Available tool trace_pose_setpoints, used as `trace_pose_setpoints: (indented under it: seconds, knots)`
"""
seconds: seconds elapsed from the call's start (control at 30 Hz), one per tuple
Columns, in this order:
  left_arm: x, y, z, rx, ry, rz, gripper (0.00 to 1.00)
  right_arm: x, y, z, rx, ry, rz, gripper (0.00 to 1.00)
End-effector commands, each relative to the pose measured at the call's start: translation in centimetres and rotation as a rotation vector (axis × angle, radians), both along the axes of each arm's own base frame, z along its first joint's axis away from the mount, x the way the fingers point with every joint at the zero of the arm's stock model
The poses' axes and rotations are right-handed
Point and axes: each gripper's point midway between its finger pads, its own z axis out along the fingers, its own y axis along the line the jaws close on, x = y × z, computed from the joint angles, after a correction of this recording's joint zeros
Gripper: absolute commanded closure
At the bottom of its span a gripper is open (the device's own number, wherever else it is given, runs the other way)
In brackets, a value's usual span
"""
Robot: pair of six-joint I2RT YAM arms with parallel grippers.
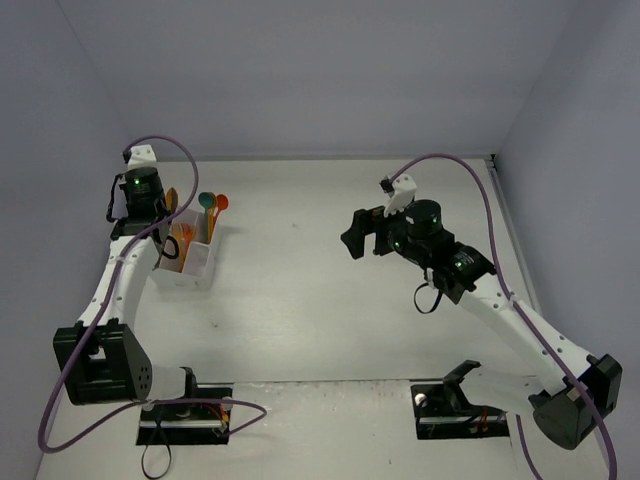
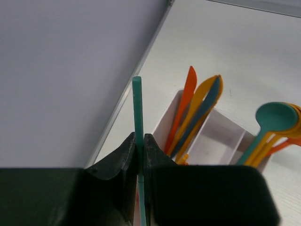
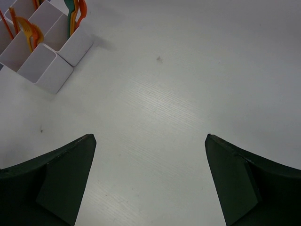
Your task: Sort the eating utensils into containers
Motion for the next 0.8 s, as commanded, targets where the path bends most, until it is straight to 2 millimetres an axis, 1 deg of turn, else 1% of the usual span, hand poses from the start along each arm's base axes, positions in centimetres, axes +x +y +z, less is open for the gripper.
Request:
trace_pose_setpoints:
  seconds: [0.0, 0.13, 0.23, 0.27, 0.33, 0.4, 0.5, 0.6, 0.73, 0.77]
  knots:
    - [2.1, 2.6, 2.4, 0.063, -0.129, 0.052, 1.00, 0.0, -0.7, 1.9, 0.010, -0.070, -0.002, 0.00]
    - [2.7, 3.2, 0.5, 0.091, -0.092, 0.059, 0.99, 0.1, -1.7, 1.6, -0.020, -0.072, -0.024, 0.00]
    - [2.9, 3.2, -0.8, 0.082, -0.075, 0.060, 0.93, 0.2, -2.1, 1.3, -0.032, -0.069, -0.037, 0.00]
    - [2.8, 3.2, -0.9, 0.082, -0.070, 0.061, 0.93, 0.3, -2.2, 1.3, -0.033, -0.068, -0.040, 0.00]
    - [2.4, 2.9, -1.7, 0.054, -0.060, 0.063, 0.85, 0.4, -2.5, 1.2, -0.043, -0.071, -0.048, 0.00]
    - [1.8, 2.8, -2.0, 0.039, -0.061, 0.071, 0.80, 0.6, -2.7, 1.1, -0.050, -0.071, -0.054, 0.00]
    - [0.5, 2.6, -1.8, 0.033, -0.074, 0.077, 0.71, 0.7, -2.8, 1.0, -0.055, -0.070, -0.060, 0.00]
    - [-0.5, 2.6, -1.5, 0.029, -0.081, 0.083, 0.67, 0.8, -2.8, 1.0, -0.057, -0.068, -0.057, 0.00]
    - [-1.6, 2.2, 0.7, 0.007, -0.126, 0.083, 0.60, 0.8, -2.9, 1.5, -0.050, -0.074, -0.056, 0.00]
    - [-2.0, 1.9, 1.8, -0.003, -0.145, 0.072, 0.57, 0.8, -3.0, 1.8, -0.049, -0.081, -0.063, 0.00]
